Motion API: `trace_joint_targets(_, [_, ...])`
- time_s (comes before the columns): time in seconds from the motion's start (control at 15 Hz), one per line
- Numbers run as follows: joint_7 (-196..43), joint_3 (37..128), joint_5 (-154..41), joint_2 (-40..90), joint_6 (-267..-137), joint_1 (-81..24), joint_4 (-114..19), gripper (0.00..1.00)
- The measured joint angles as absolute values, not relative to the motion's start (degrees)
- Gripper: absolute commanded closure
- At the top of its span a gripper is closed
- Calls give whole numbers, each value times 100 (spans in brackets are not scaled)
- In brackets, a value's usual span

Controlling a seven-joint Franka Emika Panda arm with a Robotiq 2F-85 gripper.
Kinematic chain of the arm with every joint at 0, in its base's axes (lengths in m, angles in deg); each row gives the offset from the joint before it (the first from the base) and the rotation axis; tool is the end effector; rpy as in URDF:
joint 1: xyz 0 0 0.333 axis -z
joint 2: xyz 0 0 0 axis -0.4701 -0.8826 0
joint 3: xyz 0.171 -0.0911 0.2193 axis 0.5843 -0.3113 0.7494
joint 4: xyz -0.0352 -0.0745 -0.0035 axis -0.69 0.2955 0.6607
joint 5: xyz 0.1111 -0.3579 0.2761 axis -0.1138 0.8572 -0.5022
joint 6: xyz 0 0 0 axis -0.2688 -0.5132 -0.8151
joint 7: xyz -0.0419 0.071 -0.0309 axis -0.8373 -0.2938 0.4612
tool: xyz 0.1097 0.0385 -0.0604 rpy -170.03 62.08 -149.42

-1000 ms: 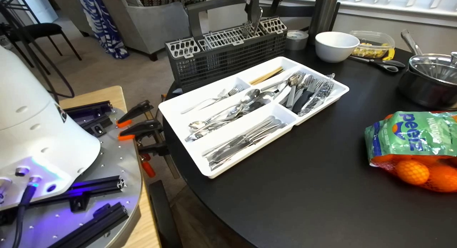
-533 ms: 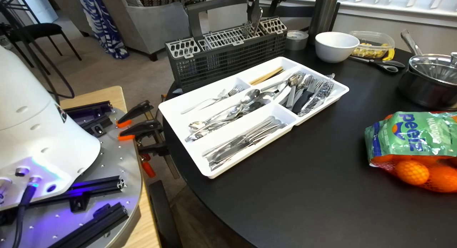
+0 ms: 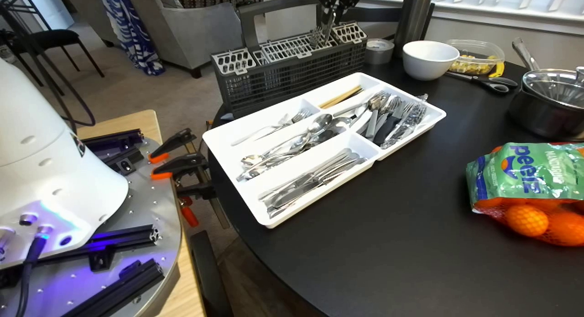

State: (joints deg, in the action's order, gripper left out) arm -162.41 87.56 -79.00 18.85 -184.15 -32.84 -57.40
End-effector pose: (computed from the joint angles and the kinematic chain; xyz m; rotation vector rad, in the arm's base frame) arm 0.6775 0.0965 0.2398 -2.0410 2.2090 0.4731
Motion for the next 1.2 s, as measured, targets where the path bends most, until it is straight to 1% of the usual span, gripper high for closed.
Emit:
trace_joint_targets(0.13, [-16199,8759,-7900,1885,-18424,-3286,-5736,100])
trace_joint_targets(0.4, [-16104,8759,-7888,1893,-18569,-3292,-5722,97])
trace_joint_targets(0.73, [-15989,8764,-7812,1962,-18625,-3332,-5713,98])
trace_joint_targets(1.2, [-15987,8765,-7248,2537,-19132,-3558,-6187,98])
